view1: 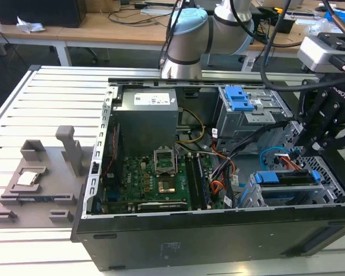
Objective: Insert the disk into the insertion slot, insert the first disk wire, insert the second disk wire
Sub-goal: 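Insert the second disk wire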
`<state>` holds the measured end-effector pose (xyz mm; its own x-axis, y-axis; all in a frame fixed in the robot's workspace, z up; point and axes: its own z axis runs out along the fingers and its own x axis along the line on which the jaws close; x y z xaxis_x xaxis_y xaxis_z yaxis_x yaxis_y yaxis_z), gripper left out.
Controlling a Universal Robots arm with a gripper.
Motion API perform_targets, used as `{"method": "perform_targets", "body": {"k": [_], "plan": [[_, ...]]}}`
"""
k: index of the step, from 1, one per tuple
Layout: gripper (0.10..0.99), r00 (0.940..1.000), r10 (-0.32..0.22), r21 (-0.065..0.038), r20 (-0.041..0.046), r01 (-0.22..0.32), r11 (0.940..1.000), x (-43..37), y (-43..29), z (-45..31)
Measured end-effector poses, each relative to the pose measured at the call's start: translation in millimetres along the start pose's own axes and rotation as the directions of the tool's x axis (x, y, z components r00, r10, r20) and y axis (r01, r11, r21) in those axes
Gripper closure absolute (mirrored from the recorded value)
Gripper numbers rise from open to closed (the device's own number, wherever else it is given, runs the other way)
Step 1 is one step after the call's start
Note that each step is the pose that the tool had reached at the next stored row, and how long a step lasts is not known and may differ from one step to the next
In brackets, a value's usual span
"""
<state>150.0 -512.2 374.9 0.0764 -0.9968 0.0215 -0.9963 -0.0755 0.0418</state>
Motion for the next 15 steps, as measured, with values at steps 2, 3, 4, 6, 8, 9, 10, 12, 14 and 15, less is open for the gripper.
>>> {"method": "perform_targets", "body": {"k": [2, 3, 4, 6, 8, 9, 10, 12, 14, 15], "plan": [[0.784, 0.9996, -0.029, 0.001, -0.0018, 0.029, 0.9996, -0.2, 3.2, 0.2], [0.784, 0.999, -0.045, 0.001, -0.0027, 0.045, 0.999, -0.3, 4.8, 0.3], [0.784, 0.9986, -0.053, 0.001, -0.0033, 0.053, 0.9986, -0.4, 5.4, 0.4], [0.784, 0.9962, -0.086, 0.0, -0.0164, 0.086, 0.9963, -0.6, 7.8, 0.5], [0.784, 0.9948, -0.098, -0.001, -0.0258, 0.098, 0.9952, -0.7, 9.0, 0.7], [0.784, 0.994, -0.106, -0.002, -0.0283, 0.106, 0.9944, -0.7, 10.0, 1.1], [0.784, 0.9932, -0.113, -0.002, -0.0291, 0.113, 0.9936, -0.8, 10.9, 1.7], [0.784, 0.9915, -0.127, -0.002, -0.0303, 0.127, 0.9919, -1.0, 13.0, 2.9], [0.784, 0.9873, -0.155, -0.002, -0.0357, 0.155, 0.988, -1.3, 15.3, 4.3], [0.784, 0.9857, -0.164, -0.002, -0.0381, 0.164, 0.9865, -1.3, 15.7, 4.6]]}}
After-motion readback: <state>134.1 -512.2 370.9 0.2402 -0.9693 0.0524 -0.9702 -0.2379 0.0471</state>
